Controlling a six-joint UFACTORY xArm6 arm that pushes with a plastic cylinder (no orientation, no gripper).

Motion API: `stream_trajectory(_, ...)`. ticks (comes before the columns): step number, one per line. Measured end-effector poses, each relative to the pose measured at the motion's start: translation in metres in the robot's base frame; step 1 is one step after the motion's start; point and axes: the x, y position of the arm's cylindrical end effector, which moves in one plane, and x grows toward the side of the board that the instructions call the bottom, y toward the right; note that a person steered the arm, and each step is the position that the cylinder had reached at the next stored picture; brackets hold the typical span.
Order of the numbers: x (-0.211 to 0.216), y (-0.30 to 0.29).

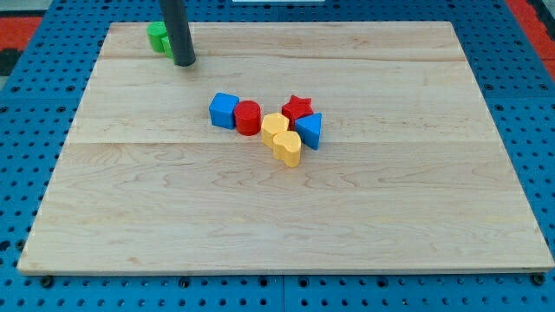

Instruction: Separate the red circle and the blue cube

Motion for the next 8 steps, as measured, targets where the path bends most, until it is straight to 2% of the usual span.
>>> stream_trajectory(1,0.001,0.003)
stream_trajectory(3,0.030,0.039)
stream_trajectory(6,0.031,0.068)
stream_trajectory(7,0.034,0.113)
stream_trajectory(8,0.078,0.119)
